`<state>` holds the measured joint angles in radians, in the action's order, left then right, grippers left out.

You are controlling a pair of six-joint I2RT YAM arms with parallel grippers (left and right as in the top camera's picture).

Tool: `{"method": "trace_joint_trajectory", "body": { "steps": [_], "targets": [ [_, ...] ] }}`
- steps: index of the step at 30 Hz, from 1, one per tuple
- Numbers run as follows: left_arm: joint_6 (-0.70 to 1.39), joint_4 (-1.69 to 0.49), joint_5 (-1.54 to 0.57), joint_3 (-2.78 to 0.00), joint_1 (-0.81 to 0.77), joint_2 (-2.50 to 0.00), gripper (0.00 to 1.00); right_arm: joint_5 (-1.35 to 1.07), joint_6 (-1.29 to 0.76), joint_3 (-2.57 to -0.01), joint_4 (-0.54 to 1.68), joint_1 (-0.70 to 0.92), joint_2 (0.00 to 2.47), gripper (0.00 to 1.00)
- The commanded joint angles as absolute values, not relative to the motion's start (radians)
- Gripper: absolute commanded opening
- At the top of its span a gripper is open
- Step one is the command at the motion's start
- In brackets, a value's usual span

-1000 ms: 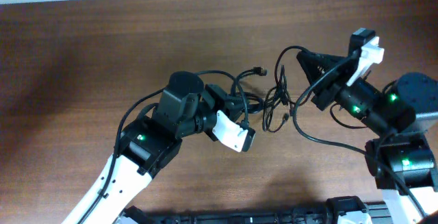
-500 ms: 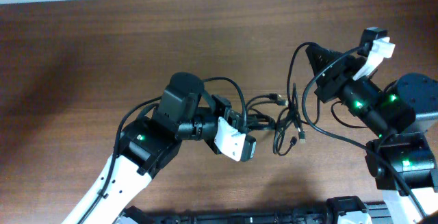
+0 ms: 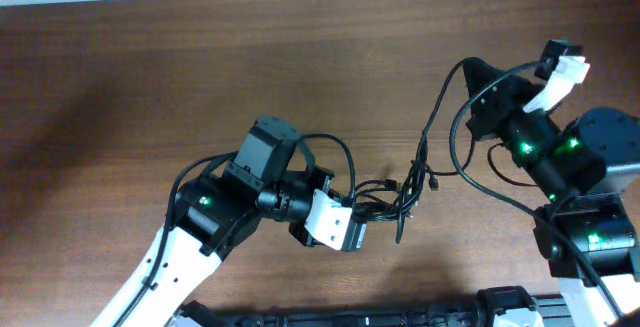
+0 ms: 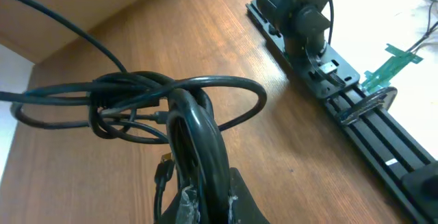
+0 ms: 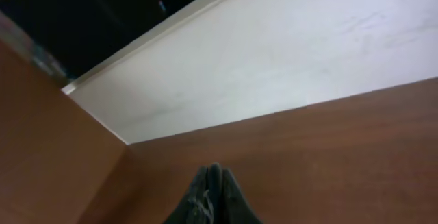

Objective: Untangle cables

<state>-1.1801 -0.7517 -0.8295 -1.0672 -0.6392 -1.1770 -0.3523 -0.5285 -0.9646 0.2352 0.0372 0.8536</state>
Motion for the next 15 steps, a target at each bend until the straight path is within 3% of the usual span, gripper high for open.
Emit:
{"method": "trace_joint_trajectory", "body": {
  "steps": [1,7,15],
  "targets": [
    [-1.166,-0.806,-0.814,-1.074,-0.641,-1.159,0.0,-0.218,-0.538,-0.976,0.276,0.031,0.841,0.04],
    [-1.166,-0.867,-0.713,-1.074,-0.641,-1.159,0.0,-0.152,-0.563,-0.976,0.346,0.03,0.841,0.04],
    [-1.238,-0.891,-0.814,-1.074,-0.641,-1.159,0.0,-0.086,-0.555,-0.976,0.473,0.03,0.841,0.04]
  ]
}}
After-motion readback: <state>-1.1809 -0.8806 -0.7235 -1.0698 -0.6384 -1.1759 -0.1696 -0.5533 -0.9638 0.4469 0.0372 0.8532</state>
